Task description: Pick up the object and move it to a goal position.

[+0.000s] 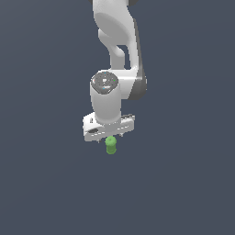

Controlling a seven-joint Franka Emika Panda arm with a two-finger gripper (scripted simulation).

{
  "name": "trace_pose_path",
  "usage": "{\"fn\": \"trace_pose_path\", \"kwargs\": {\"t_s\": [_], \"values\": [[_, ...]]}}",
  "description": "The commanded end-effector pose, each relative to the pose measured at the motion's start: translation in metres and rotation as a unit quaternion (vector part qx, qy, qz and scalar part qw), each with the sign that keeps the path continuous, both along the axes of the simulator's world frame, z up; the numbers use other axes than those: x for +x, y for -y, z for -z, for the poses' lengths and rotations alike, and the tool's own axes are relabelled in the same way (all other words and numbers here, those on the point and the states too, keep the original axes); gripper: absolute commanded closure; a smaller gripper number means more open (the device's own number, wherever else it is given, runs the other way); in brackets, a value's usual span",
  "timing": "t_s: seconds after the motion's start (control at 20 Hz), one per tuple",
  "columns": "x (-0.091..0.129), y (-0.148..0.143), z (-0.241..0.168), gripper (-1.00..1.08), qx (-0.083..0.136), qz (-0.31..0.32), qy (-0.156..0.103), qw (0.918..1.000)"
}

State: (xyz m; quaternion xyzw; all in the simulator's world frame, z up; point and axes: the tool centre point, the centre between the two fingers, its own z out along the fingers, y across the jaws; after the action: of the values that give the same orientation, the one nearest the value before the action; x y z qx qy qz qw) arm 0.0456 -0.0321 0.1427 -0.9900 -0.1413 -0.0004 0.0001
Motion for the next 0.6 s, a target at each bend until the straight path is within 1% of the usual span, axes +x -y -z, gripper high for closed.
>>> {"fn": "trace_pose_path", "kwargs": {"t_s": [0.0, 0.3, 0.55], "values": [[0.000, 0.000, 0.007, -0.92, 0.000, 0.000, -0.001, 1.0000], [-0.001, 0.000, 0.038, -0.92, 0.000, -0.002, 0.000, 1.0000], [0.000, 0.000, 0.048, -0.92, 0.000, -0.002, 0.000, 1.0000]]}}
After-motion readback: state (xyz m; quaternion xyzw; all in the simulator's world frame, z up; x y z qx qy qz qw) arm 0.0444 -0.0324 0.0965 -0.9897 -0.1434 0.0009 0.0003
